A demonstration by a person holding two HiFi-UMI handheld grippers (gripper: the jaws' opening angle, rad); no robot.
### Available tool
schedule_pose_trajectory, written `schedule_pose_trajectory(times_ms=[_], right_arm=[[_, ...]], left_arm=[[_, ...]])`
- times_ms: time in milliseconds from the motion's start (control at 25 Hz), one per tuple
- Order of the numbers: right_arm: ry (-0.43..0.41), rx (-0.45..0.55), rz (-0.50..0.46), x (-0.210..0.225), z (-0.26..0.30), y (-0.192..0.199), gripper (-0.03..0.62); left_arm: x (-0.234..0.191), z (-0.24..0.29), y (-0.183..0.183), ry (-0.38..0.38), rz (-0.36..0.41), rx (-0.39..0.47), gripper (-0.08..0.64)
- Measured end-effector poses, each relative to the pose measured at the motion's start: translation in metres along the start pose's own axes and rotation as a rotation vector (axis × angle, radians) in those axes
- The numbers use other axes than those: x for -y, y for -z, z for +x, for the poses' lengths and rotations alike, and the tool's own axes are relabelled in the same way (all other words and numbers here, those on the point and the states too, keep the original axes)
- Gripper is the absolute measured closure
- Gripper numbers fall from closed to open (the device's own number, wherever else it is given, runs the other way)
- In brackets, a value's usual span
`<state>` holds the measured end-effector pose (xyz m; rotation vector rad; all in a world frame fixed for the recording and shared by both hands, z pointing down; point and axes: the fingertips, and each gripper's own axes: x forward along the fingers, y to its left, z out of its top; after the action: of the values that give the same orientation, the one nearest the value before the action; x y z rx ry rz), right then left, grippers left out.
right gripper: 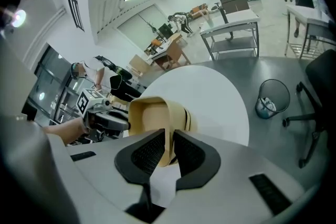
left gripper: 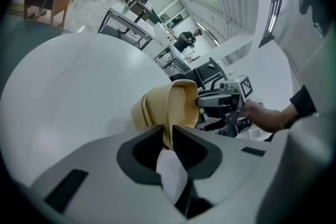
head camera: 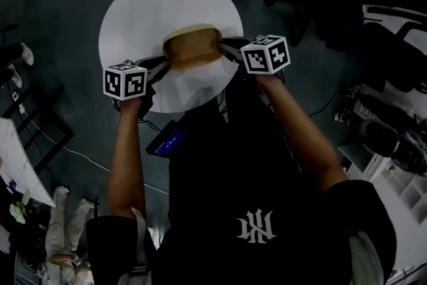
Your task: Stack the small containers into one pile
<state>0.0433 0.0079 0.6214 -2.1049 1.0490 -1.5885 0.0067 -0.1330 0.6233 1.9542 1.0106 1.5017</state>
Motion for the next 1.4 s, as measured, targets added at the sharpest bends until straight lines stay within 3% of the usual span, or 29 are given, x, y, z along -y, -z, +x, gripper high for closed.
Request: schedule_pose_trajectory(times_ms=[240, 560, 720, 1200, 1400], right_arm=[[-0.026, 0.011, 0.079, -0.005, -0.009, -0.005, 0.531], [-0.058, -0.011, 0.235, -0.003, 0.0, -0.012, 0.531], [-0.075, -0.039, 0.257, -0.005, 0.003, -0.01, 0.532], [-0.066, -0.053, 0.329, 0.004, 0.012, -0.004, 0.532], [-0.034, -0.075, 0.252, 0.007, 0.016, -0.002, 0.531]], left_arm=[[0.008, -0.007, -0.002, 0.049, -0.061, 0.02, 0.51], [0.005, -0.005, 0.002, 0.072, -0.153, -0.038, 0.513], [-0.001, -0.004, 0.003, 0.085, -0.205, -0.061, 0.515], [-0.011, 0.002, 0.004, 0.036, -0.197, -0.105, 0.515], [-0.012, 0.003, 0.004, 0.016, -0.159, -0.104, 0.509]])
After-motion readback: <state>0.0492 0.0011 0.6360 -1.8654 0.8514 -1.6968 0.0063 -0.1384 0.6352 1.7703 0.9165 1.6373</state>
